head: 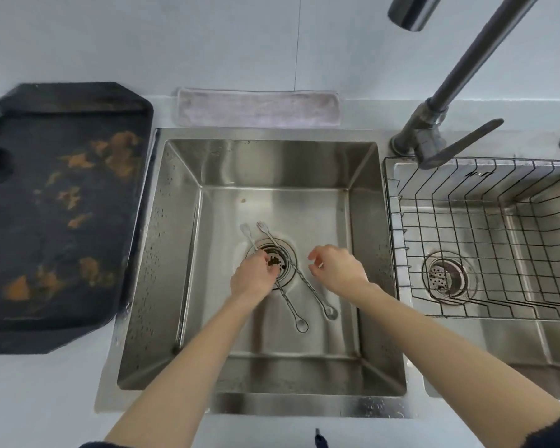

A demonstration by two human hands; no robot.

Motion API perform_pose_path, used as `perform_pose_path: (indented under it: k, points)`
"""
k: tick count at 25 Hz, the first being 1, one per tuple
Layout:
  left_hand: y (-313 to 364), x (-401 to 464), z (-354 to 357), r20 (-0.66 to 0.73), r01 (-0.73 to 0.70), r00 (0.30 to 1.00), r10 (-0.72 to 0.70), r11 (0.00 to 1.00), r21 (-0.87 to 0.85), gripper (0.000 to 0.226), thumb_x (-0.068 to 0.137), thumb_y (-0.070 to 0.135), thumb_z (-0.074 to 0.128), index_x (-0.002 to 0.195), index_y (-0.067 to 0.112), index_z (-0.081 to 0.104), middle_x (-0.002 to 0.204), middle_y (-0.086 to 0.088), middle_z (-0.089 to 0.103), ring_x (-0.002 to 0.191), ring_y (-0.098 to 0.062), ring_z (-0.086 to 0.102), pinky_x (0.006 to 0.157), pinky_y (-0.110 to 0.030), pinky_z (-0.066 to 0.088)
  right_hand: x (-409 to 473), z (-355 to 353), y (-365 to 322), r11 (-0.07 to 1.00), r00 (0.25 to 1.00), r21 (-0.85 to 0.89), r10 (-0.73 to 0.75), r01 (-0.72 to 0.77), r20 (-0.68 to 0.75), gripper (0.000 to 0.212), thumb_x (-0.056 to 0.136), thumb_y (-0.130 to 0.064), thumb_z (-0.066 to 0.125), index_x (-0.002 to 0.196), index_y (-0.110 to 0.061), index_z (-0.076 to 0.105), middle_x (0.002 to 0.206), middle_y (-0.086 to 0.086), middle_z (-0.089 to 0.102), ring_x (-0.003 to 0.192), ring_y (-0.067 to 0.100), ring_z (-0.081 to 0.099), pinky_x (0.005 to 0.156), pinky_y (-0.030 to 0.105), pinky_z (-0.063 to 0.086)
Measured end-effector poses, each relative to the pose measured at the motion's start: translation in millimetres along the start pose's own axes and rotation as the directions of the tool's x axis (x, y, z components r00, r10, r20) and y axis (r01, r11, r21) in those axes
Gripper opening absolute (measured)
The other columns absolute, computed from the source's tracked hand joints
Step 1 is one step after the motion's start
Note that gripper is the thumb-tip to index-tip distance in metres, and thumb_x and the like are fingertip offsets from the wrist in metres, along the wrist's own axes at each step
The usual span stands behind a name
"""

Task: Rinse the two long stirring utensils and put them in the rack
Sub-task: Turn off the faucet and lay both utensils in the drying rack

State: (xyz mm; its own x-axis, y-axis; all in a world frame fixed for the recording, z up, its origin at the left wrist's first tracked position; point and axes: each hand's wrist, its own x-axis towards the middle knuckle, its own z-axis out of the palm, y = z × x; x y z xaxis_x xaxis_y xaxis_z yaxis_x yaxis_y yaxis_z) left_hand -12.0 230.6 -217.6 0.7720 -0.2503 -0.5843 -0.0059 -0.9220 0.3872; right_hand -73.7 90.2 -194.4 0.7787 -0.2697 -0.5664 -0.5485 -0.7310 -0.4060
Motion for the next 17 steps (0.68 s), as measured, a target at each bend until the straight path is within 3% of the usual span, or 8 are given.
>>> perform_pose_path:
  k: [5,9,17]
  points:
    - [-10,15,18,0.061,0.074,0.996,-0.071,0.996,-0.049,0.039,0.092,0.029,0.044,0.125,0.009,0.045,0.123,-0.012,0.059,0.114,-0.033,0.054,0.090,-0.039,0.044,20,24,6,0.998,0.994,-0.029,0.055,-0.053,0.094,0.029,0.088,-0.019,0.048,0.114,-0.014,0.060,0.116,0.009,0.063,0.110,0.032,0.058,0.090,0.038,0.048]
    - [-19,30,27,0.085,0.150,0.986,-0.144,0.986,-0.073,0.037,0.092,0.030,0.044,0.115,0.001,0.048,0.119,-0.017,0.060,0.109,-0.036,0.055,0.086,-0.039,0.044,34,40,4,0.994,0.987,-0.078,0.089,-0.079,0.132,0.027,0.090,-0.020,0.047,0.112,-0.013,0.059,0.120,0.011,0.060,0.111,0.032,0.056,0.090,0.038,0.048]
    - [-24,50,36,0.148,0.193,0.972,-0.181,0.978,-0.075,0.036,0.093,0.032,0.045,0.114,0.003,0.053,0.118,-0.017,0.062,0.111,-0.036,0.055,0.088,-0.037,0.044,48,54,-4,0.981,0.989,-0.177,0.103,-0.082,0.111,0.026,0.092,-0.019,0.047,0.114,-0.006,0.052,0.122,0.013,0.056,0.110,0.035,0.055,0.083,0.039,0.046]
